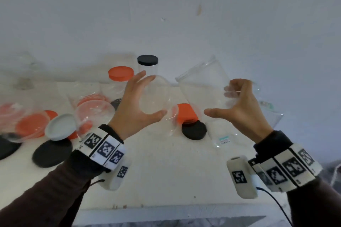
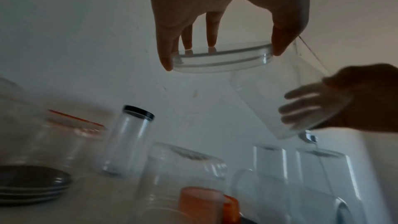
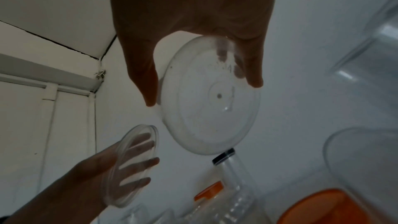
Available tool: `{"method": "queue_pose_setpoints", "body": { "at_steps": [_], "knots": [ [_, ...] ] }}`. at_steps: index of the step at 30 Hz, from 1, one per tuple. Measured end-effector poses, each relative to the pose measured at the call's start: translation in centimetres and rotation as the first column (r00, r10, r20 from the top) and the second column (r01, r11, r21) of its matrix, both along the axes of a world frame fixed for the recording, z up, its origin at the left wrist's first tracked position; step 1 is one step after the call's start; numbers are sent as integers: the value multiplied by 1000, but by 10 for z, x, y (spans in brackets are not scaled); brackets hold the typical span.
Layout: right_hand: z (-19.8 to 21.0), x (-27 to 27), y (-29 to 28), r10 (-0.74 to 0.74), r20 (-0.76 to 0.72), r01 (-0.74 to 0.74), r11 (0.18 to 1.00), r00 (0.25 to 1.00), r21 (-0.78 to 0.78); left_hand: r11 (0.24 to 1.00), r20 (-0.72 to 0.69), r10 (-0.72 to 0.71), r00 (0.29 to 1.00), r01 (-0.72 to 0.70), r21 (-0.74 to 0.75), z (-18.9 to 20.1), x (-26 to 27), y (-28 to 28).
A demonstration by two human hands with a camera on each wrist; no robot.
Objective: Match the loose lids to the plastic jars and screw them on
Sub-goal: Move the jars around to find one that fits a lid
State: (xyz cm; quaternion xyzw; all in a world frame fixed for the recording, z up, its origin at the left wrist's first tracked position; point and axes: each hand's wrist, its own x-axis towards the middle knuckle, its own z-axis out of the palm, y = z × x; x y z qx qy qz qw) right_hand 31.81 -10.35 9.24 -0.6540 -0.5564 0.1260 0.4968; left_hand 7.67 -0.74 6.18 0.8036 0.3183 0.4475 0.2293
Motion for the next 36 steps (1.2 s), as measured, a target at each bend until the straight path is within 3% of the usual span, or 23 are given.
{"method": "queue_pose_setpoints", "body": {
  "at_steps": [5,15,22,27,30,36],
  "knots": [
    [-16,-28,16,198,-10,-198,972,980,-124,989,103,96,990,-106,102,12,-52,-3],
    [-58,-85,18,412,83,-357,861,908,-362,986,104,169,980,-168,-22,7,-84,-6],
    [-80,-88,28,476,127,-374,807,870,-457,998,112,26,993,-32,49,14,-73,-13],
    [-93,-85,36,506,28,-435,767,862,-472,994,-17,35,999,-33,109,1,-65,-5],
    [-98,-81,38,540,-56,-498,727,840,-472,996,-52,2,999,3,94,-3,-59,-5],
    [-100,-81,40,511,-100,-497,741,854,-453,998,-121,-69,990,69,-5,-13,-51,-7]
  ]
}}
